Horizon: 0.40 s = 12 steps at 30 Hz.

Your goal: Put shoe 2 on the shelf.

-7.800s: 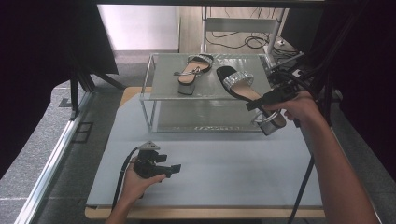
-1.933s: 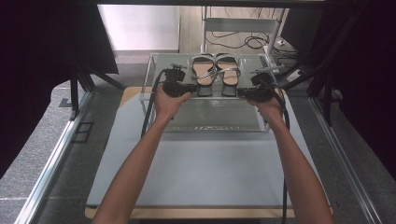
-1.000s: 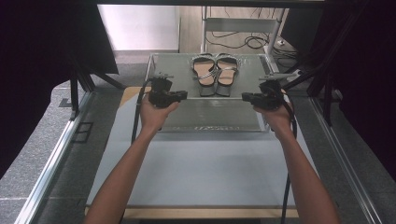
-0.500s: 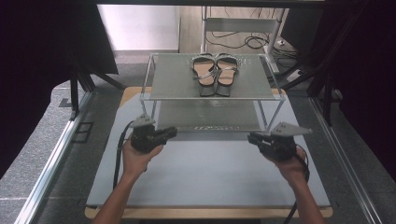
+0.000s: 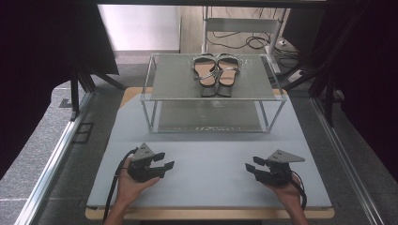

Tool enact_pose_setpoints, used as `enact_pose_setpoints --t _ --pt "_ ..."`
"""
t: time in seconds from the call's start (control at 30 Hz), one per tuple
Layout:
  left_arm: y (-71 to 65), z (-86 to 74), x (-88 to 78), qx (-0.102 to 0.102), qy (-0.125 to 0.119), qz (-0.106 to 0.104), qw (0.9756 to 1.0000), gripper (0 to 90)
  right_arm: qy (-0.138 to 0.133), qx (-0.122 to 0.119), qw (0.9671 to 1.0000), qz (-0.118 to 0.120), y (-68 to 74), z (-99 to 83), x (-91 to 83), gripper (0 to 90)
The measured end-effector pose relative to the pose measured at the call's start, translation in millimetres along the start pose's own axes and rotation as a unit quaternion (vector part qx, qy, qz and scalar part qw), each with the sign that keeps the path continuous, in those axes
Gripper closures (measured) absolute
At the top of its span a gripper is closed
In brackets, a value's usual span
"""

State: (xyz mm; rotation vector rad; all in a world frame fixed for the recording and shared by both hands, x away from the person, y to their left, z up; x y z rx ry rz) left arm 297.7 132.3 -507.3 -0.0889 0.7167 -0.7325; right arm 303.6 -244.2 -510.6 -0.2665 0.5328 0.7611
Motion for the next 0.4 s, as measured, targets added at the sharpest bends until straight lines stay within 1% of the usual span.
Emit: enact_pose_setpoints --t 0.07,0.17,0.27,0.37,0.4 --pt "0.9 -3.0 -0.1 0.000 0.000 0.005 1.0000 43.1 0.001 0.003 1.0000 -0.006 -1.1 -2.9 -0.6 49.0" --pt "1.8 -4.3 -0.2 -0.004 0.002 0.003 1.0000 41.0 0.002 0.011 0.9999 -0.011 -3.2 -7.2 -0.8 46.5" --pt "2.1 -5.4 -0.6 -0.007 0.004 0.001 1.0000 39.3 0.009 0.019 0.9997 -0.007 -3.6 -12.6 1.2 45.2" --pt "3.3 -6.1 -1.5 -0.009 0.002 0.003 1.0000 38.2 0.017 0.018 0.9996 -0.010 -4.5 -16.6 2.5 43.5" --pt "3.7 -6.2 -1.9 -0.010 0.002 0.003 0.9999 37.3 0.021 0.023 0.9994 -0.013 -6.5 -19.2 3.1 43.3"
Point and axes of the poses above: each handheld gripper's, and its own axes: x roughly forward along the jaws, z roughly out of its top, y roughly to its left, the point moved 5 cm from there along x, roughly forward along the jaws, and after that the axes turned 10 degrees about -x, right-handed, at the moved point
